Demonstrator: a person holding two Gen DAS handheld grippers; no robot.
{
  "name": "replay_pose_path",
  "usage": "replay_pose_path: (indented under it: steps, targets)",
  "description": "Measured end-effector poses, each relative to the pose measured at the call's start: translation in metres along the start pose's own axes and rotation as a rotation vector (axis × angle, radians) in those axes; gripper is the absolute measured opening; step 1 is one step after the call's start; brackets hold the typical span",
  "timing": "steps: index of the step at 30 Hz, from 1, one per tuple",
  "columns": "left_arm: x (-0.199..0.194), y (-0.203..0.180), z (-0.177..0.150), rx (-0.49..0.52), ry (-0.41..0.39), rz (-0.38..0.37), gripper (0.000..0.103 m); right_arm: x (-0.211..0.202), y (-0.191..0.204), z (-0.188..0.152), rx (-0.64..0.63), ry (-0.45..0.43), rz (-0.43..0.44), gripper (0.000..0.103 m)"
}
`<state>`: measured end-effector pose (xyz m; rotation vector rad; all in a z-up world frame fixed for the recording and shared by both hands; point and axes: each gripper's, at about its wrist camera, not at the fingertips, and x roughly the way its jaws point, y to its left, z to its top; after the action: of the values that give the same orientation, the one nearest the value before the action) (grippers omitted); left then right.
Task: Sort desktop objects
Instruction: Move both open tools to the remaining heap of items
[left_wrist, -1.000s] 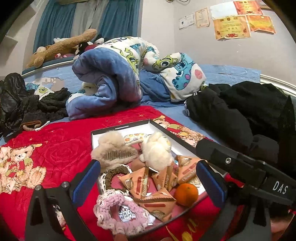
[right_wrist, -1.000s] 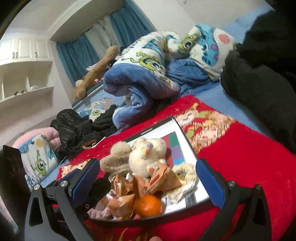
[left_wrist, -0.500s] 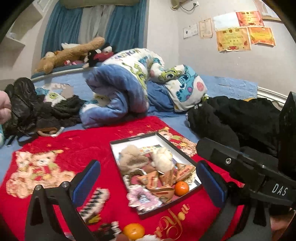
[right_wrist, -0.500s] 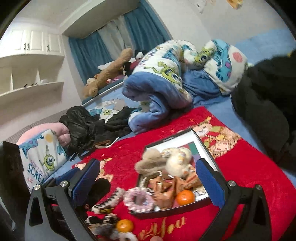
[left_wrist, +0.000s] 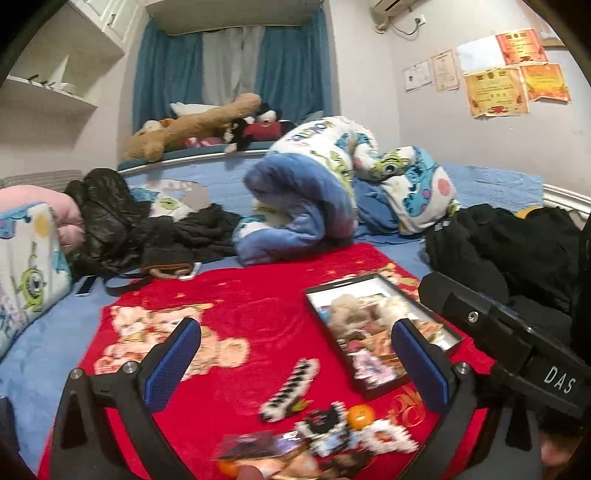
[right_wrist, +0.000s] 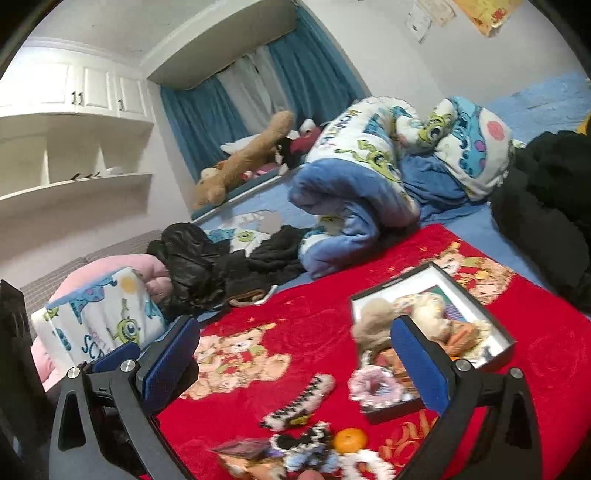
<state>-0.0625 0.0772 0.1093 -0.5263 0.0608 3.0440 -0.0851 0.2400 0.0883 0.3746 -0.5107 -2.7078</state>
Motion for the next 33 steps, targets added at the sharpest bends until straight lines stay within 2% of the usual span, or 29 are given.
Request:
replay_pose_path:
  steps: [5,11,15,19,23,25,27,31,33]
  targets:
    - [-0.009,0.028,0.0,-0.017,0.011,0.048,0.103,0.011,0.019,-0.005,-0.015,-0.01,0.064,0.103]
    - [-0.005,0.054,-0.014,-0.039,0.014,0.086,0.103,0.031,0.032,-0.015,-0.062,-0.004,0.029,0.103]
    - [0.007,0.068,-0.035,-0.073,0.053,0.111,0.103,0.045,0.026,-0.031,-0.09,0.075,0.042,0.103]
    - [0.024,0.081,-0.058,-0.088,0.117,0.105,0.103,0.055,0.013,-0.044,-0.046,0.14,0.02,0.103]
    - [0.047,0.094,-0.082,-0.121,0.21,0.086,0.103,0.061,0.008,-0.052,-0.045,0.212,0.038,0.103]
    - [0.059,0.096,-0.095,-0.113,0.25,0.052,0.103,0.062,0.007,-0.057,-0.053,0.249,0.037,0.097]
    - [0.072,0.091,-0.107,-0.068,0.293,0.057,0.103,0.068,0.001,-0.064,-0.023,0.295,0.032,0.088]
    - [0.088,0.082,-0.121,-0.033,0.337,0.044,0.103,0.087,-0.006,-0.081,-0.017,0.392,0.005,0.077]
    - [0.092,0.079,-0.125,-0.024,0.351,0.04,0.103,0.095,-0.01,-0.086,-0.015,0.434,-0.001,0.067]
